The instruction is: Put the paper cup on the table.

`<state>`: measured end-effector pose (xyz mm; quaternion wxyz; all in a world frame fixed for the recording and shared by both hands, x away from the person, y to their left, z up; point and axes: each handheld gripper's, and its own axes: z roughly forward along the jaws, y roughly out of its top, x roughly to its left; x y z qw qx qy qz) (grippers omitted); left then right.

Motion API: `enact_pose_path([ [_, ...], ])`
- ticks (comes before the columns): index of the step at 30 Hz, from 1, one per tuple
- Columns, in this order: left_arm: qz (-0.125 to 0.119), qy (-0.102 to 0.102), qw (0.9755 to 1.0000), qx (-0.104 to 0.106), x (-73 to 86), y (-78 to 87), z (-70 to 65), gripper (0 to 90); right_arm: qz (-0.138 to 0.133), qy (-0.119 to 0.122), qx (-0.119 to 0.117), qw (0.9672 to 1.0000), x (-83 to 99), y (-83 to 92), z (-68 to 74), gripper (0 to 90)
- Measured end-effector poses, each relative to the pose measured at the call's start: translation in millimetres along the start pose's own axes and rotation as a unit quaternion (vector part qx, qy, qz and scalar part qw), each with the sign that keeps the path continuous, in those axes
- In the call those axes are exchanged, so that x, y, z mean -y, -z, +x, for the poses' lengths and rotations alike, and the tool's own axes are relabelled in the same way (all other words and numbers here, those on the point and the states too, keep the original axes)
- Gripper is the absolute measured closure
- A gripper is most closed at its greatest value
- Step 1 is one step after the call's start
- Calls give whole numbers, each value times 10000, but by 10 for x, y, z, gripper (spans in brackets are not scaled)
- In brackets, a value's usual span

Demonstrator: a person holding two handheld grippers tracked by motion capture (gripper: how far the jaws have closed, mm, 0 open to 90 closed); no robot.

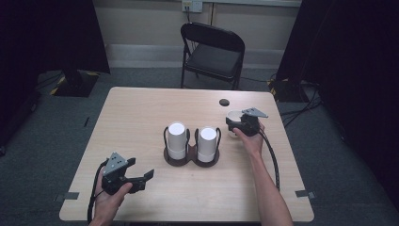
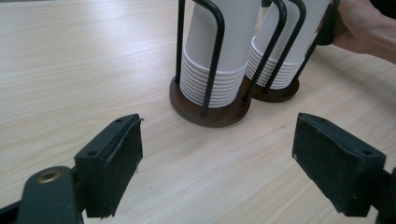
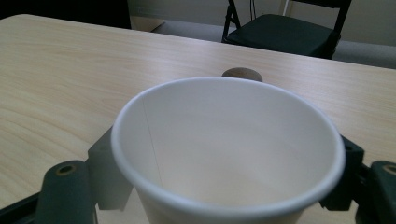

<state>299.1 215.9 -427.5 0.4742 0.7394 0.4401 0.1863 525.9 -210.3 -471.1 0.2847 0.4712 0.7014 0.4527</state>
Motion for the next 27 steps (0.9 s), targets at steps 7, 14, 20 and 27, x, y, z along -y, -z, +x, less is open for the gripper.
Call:
enact_pose_path([
  [7, 1, -39, 10000, -32, 2, -10, -34, 162, 185, 135, -16, 9997, 73, 45, 25, 228],
  [14, -12, -37, 10000, -26, 5, -11, -31, 164, 213, 106, -28, 9997, 78, 71, 2, 220],
  [20, -43, -76, 10000, -1, 2, -2, -45, 165, 429, -42, -55, 9991, 121, 46, -18, 165],
  [27, -23, -80, 10000, 0, 1, -7, -48, 166, 618, -208, -173, 9977, 163, 35, -23, 156],
])
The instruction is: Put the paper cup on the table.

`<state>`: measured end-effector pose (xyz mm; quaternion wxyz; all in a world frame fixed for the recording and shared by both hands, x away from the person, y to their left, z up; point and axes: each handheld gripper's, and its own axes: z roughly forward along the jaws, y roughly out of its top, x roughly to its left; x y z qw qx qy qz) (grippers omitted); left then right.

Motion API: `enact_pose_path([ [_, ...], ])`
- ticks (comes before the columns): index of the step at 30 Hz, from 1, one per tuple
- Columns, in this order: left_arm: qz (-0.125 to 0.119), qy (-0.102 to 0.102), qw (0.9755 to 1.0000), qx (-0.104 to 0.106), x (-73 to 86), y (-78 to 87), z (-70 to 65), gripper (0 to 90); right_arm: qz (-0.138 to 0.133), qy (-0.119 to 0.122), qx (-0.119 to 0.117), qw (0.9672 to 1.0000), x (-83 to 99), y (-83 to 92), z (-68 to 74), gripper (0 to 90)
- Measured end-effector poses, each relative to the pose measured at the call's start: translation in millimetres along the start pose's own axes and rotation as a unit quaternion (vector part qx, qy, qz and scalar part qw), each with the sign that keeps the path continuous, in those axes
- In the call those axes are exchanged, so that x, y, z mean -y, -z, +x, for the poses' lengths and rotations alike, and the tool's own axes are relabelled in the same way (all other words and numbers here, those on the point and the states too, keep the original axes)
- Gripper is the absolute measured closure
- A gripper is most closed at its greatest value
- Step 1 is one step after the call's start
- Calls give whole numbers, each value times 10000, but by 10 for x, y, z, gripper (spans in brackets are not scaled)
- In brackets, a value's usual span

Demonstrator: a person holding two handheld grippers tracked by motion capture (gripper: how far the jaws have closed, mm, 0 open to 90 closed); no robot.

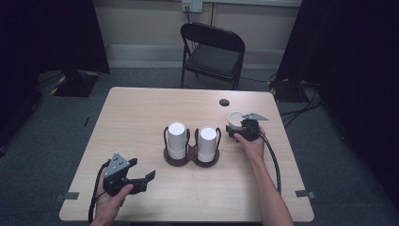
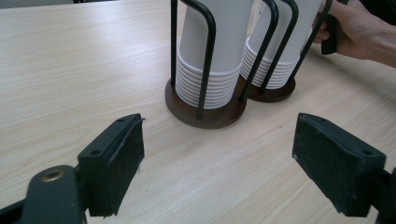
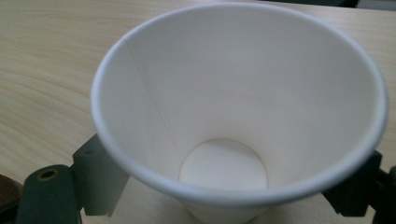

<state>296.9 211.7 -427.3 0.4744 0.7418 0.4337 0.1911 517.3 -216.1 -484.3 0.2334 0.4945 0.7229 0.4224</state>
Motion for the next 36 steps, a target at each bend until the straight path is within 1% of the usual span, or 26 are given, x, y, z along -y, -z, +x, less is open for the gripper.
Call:
enact_pose_path([
  [3, 0, -9, 10000, -3, 2, 0, 1, 166, 44, -25, 7, 10000, 12, 16, -6, 158],
  [4, -4, 0, 10000, -12, 2, -2, 1, 166, 32, 25, -14, 10000, 12, 30, -9, 160],
  [6, 14, -15, 10000, -9, 2, -6, 7, 166, 51, 49, -16, 10000, 12, 40, -8, 160],
  [11, 25, -29, 10000, -36, 3, -8, 7, 166, 89, 9, -44, 10000, 21, 85, -12, 159],
  [13, 8, -22, 10000, -49, 4, -7, 4, 171, 77, 33, -73, 9999, -3, 121, 2, 158],
  [15, -2, -19, 10000, -51, 7, -9, 10, 171, 122, -7, -44, 9999, -24, 157, 13, 158],
  [17, 18, -12, 10000, -86, 7, -11, 16, 171, 125, -4, -65, 9999, -21, 181, 6, 157],
  [20, 24, 10, 9999, -110, 9, -11, 21, 174, 131, 3, -37, 9999, -18, 226, 3, 156],
  [22, 25, 11, 9999, -125, 7, -10, 21, 174, 149, 92, 7, 9998, -21, 262, 8, 156],
  [23, 22, 3, 9999, -127, 6, -11, 19, 174, 155, 100, 15, 9998, -23, 278, 13, 155],
  [25, 35, 4, 9999, -145, 6, -14, 10, 176, 119, 137, 68, 9998, -27, 321, 12, 155],
  [27, 31, 14, 9999, -145, 7, -17, 2, 176, 84, 92, 48, 9999, -27, 365, 1, 155],
  [28, 29, -29, 9999, -139, 5, -16, 5, 176, 66, 111, 60, 9999, -29, 390, -2, 156],
  [30, 31, -36, 9999, -148, 3, -15, 4, 176, 26, 204, 130, 9997, -41, 445, -4, 156],
  [33, 23, -23, 9999, -157, 2, -14, 4, 178, -41, 145, 109, 9998, -58, 530, -24, 154],
  [36, 28, -22, 9999, -169, 1, -15, 6, 181, -52, 192, 170, 9997, -64, 613, -30, 155],
])
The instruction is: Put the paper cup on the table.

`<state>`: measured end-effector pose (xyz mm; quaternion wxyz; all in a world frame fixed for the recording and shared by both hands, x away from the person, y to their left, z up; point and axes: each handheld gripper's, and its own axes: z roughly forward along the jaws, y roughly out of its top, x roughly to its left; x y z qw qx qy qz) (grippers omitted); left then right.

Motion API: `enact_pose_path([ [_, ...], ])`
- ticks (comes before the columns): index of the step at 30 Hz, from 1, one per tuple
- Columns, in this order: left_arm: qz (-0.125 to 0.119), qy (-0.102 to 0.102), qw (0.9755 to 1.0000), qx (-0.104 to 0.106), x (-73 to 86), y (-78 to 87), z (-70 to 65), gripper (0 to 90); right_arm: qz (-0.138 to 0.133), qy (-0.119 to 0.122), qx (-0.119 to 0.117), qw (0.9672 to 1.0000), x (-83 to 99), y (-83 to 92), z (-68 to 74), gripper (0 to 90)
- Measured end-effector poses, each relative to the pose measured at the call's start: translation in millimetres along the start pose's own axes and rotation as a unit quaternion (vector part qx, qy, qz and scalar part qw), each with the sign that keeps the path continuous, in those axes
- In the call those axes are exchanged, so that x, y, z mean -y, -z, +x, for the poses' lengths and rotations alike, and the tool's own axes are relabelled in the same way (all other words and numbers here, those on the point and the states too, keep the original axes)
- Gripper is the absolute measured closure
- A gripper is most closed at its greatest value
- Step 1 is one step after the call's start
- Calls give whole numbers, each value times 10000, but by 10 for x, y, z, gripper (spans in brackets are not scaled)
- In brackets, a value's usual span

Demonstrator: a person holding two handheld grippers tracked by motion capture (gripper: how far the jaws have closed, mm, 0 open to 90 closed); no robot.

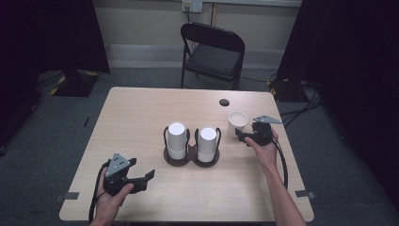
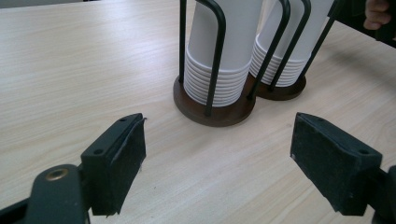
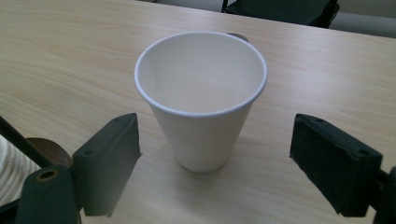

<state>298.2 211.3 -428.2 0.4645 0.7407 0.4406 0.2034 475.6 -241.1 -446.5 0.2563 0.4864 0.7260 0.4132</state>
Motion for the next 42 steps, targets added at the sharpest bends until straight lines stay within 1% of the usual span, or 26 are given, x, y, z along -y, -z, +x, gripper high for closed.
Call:
enact_pose_path([
  [3, 13, 5, 10000, 2, 1, 2, 2, 188, -146, -6, 65, 9999, -8, 104, -3, 162],
  [6, 34, 17, 10000, 34, 4, -2, -1, 195, -114, 83, 161, 9998, -7, 205, 8, 162],
  [7, 58, -30, 10000, 31, 3, -1, 2, 197, -114, 89, 131, 9998, -5, 226, 9, 161],
  [10, 48, -22, 10000, 38, 3, 1, -6, 195, -138, 44, 84, 9999, 3, 328, 36, 160],
  [12, 43, -26, 10000, 34, 0, 2, -8, 194, -137, 70, 20, 9999, 4, 387, 58, 156],
  [13, 44, -21, 10000, 32, 0, 1, -7, 190, -165, 135, 16, 9998, 0, 459, 93, 154],
  [14, 57, -25, 10000, 30, -1, 0, -4, 190, -165, 135, 16, 9998, 0, 459, 93, 154],
  [15, 79, -47, 10000, 32, 0, -1, 1, 190, -162, 128, -31, 9998, -4, 495, 109, 155],
  [17, 86, -36, 10000, 21, 2, -5, 0, 190, -119, 243, -98, 9996, -11, 560, 151, 155],
  [18, 92, -29, 10000, 23, 2, -5, 2, 190, -126, 351, -51, 9993, -9, 596, 179, 155],
  [19, 102, -28, 9999, 15, 2, -3, 2, 190, -169, 405, -69, 9990, -5, 641, 208, 155],
  [22, 110, -27, 9999, -7, 3, -4, 6, 190, -227, 410, -157, 9988, 23, 743, 268, 153],
  [24, 109, 25, 9999, -17, 2, -13, 9, 190, -243, 396, -224, 9987, 48, 787, 288, 149],
  [26, 118, 24, 9999, -28, 3, -18, 13, 190, -254, 374, -221, 9987, 82, 832, 312, 137],
  [33, 157, 29, 9999, -50, 9, -35, 16, 198, -279, 291, -346, 9986, 201, 1000, 372, 138],
  [42, 160, 30, 9999, -51, 14, -31, 8, 200, -287, 280, -346, 9986, 326, 1214, 433, 138],
])
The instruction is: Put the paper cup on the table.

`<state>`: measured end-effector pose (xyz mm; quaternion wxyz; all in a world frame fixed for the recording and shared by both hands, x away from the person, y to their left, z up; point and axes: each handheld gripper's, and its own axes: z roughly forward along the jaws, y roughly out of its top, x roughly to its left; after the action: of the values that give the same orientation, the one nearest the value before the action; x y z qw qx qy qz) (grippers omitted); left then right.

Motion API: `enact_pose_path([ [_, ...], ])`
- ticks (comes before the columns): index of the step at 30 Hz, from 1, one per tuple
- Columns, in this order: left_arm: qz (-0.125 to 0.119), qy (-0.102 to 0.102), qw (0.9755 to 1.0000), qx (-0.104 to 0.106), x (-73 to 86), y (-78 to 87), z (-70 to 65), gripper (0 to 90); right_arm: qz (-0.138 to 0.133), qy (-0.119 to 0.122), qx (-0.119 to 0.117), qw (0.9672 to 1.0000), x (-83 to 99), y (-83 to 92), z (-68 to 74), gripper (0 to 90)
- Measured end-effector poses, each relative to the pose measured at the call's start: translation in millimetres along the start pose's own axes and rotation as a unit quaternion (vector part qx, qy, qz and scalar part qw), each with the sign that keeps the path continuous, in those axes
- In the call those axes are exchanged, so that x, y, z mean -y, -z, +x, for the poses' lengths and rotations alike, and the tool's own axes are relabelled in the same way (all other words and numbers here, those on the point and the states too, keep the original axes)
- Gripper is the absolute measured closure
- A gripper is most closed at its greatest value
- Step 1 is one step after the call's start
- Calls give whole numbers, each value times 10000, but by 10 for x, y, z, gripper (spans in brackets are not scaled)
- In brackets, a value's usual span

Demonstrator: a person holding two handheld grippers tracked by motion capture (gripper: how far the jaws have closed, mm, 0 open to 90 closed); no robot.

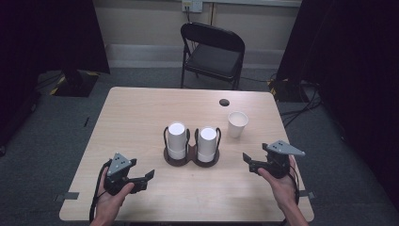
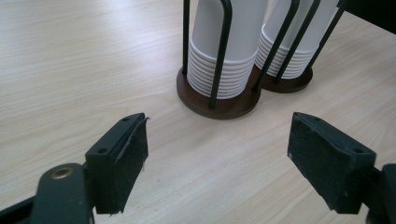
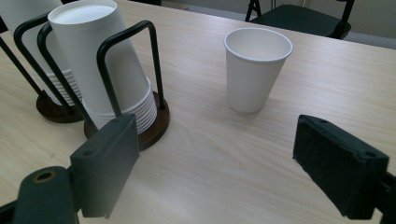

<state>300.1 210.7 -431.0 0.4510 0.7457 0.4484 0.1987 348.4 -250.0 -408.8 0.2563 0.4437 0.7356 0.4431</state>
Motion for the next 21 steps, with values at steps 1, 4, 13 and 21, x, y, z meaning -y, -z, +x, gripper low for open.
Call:
enact_pose_path([
  [1, 17, -8, 10000, -14, 0, -1, 2, 200, -6, 2, 7, 10000, 14, 22, 8, 138],
  [4, 37, -10, 10000, -8, 0, -7, 1, 202, 71, 24, 10, 10000, 73, 60, 44, 138],
  [13, 64, -34, 10000, 25, 6, -12, -21, 202, 191, 103, -73, 9997, 188, 146, 176, 141],
  [21, 114, -14, 9999, -15, 12, -15, -16, 202, 247, 135, -42, 9996, 343, 175, 229, 141],
])
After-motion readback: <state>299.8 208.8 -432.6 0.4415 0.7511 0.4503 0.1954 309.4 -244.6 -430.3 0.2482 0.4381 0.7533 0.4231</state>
